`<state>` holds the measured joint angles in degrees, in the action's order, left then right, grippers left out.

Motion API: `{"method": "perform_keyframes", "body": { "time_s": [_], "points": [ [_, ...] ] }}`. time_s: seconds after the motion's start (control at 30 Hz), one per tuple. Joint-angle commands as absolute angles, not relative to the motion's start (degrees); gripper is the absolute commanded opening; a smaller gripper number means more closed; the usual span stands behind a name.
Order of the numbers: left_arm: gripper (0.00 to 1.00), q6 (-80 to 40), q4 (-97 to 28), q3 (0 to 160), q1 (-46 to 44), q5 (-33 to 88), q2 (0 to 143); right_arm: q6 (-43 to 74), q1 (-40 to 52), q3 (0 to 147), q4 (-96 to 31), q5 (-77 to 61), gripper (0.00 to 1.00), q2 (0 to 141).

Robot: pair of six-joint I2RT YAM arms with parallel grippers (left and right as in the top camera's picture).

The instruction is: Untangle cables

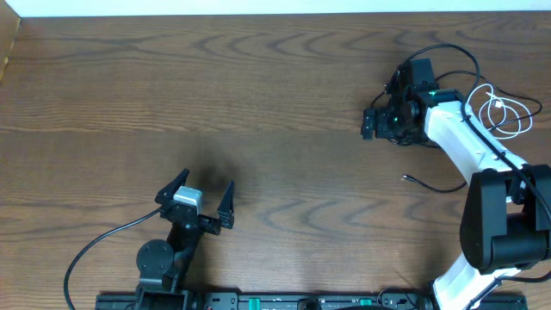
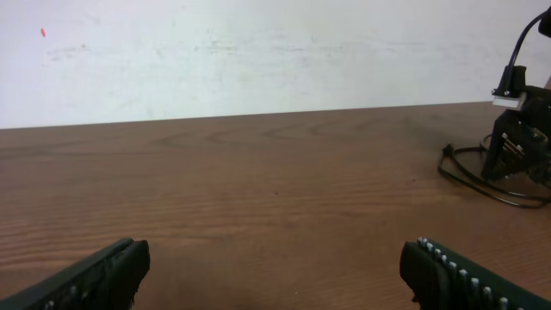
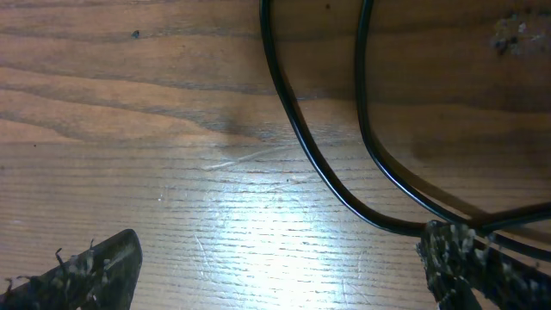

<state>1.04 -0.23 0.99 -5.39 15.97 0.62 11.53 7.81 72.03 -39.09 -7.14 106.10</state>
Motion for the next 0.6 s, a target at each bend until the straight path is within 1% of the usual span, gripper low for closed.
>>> {"method": "perform_keyframes", "body": {
  "time_s": [0.0, 0.3, 0.57],
  "points": [
    [0.98, 0.1, -2.6, 0.2, -5.6, 16.5, 0.2, 11.5, 8.4, 71.8, -39.0, -7.5, 0.99, 104.5],
    [0.98, 0.1, -2.6, 0.2, -5.6, 16.5, 0.2, 11.5, 13.5, 71.8, -39.2, -7.5, 0.99, 98.5],
    [0.98, 0.1, -2.6, 0.2, -5.6, 16.5, 0.2, 11.5, 19.3, 70.3, -39.2, -7.5, 0.99, 85.4]
  ]
}}
